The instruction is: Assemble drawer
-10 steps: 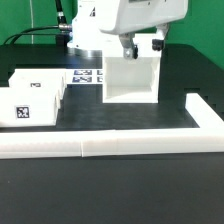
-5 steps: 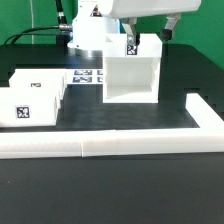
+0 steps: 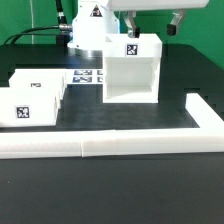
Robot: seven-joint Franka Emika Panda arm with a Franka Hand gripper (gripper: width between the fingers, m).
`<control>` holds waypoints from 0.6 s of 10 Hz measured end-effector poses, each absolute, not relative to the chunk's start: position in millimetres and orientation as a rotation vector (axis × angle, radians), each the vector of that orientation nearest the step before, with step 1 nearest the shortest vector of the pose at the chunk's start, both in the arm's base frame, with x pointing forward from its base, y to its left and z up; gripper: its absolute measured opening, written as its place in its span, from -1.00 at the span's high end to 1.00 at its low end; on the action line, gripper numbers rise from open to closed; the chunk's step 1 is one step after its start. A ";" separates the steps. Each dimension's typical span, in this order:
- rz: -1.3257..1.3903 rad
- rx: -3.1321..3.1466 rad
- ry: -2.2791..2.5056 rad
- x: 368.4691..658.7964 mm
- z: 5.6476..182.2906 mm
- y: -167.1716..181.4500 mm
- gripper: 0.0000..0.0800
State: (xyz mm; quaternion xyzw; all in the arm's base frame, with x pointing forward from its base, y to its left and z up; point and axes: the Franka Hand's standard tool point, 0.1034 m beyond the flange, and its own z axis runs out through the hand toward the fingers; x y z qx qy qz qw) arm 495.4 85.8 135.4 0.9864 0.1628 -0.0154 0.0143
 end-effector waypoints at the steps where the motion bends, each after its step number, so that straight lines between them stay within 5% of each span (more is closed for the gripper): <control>1: -0.071 3.092 0.450 489.9 135.3 89.4 -0.62; 6: -0.087 3.136 0.370 483.9 133.9 89.8 -0.62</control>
Offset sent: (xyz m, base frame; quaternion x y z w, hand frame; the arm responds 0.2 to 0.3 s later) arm 0.0000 0.0000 0.0000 0.0000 0.0000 0.0000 1.0000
